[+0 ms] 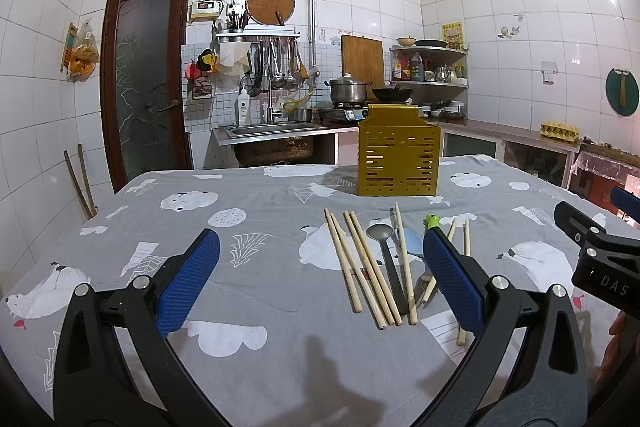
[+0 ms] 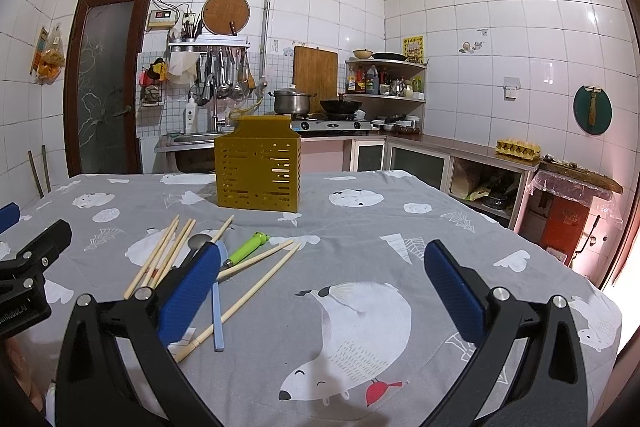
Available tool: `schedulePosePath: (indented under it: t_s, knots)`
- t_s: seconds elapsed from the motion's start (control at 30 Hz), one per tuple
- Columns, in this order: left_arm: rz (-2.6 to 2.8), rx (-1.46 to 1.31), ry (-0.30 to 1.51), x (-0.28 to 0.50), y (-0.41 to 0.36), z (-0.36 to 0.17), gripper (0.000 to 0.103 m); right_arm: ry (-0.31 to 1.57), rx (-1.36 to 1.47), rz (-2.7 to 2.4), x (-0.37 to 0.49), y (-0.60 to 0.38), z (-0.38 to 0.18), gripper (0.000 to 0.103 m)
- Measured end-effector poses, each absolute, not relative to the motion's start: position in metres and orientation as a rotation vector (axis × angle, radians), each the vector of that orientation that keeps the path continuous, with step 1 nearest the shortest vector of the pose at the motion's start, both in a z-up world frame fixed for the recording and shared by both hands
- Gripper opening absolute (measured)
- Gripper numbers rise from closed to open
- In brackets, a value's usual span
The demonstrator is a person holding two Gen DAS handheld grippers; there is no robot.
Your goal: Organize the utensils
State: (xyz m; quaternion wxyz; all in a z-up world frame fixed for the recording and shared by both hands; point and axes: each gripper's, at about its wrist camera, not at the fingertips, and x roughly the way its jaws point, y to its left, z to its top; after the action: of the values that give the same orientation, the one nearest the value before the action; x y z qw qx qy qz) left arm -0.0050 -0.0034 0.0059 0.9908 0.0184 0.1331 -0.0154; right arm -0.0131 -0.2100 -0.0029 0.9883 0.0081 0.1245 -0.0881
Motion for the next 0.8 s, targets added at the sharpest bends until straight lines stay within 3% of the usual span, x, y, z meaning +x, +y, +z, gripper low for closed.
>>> schedulePosePath:
  t_s: [0.8]
  knots:
    - [-0.058,0.030,0.277,-0.0048,-0.0034,0.0061,0.098,0.241,0.013,-0.172,-0.0166,-0.2107,-0.0011,0.099]
